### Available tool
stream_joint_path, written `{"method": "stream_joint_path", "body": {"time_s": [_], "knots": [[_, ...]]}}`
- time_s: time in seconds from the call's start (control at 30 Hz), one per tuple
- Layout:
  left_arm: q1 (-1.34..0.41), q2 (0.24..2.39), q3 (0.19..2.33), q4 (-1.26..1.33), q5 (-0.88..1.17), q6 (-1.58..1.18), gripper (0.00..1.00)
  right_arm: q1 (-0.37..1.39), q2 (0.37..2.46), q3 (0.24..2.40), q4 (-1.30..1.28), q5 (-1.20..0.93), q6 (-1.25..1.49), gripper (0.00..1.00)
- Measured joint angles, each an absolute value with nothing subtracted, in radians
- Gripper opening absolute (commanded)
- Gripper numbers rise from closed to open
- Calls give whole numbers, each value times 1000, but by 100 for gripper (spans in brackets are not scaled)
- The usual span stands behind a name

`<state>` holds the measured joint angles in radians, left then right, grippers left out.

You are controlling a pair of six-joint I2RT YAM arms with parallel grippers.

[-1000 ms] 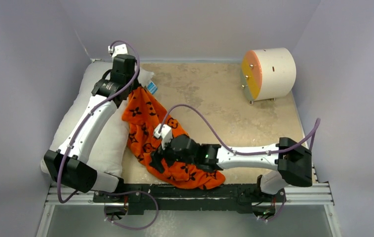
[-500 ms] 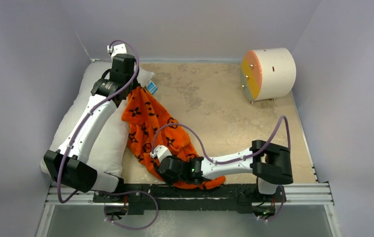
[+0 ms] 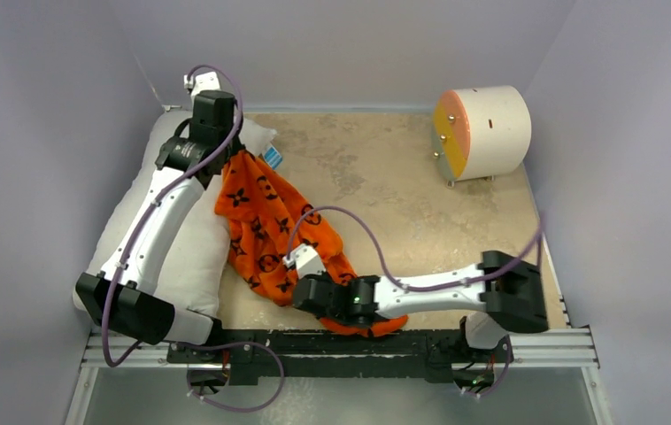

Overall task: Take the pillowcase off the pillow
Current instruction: Fold the pillowcase at the center of the board.

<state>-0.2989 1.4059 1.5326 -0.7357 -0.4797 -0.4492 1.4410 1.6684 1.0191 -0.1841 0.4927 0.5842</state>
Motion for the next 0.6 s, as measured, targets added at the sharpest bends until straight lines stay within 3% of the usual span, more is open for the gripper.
{"method": "stream_joint_path", "body": {"time_s": [0.2,0.33,0.6], "knots": [[-278,1408,1599,-756,-466,-430,0,1440,1373,1005,-237,580,583,1],[-274,1411,1625,-767,-351,-430,0,1412,1212,1003,-269,641,556,0],[-273,1425,1634,-713,-66,-508,0,1084,1029,1019,-307,730,350,0]]}}
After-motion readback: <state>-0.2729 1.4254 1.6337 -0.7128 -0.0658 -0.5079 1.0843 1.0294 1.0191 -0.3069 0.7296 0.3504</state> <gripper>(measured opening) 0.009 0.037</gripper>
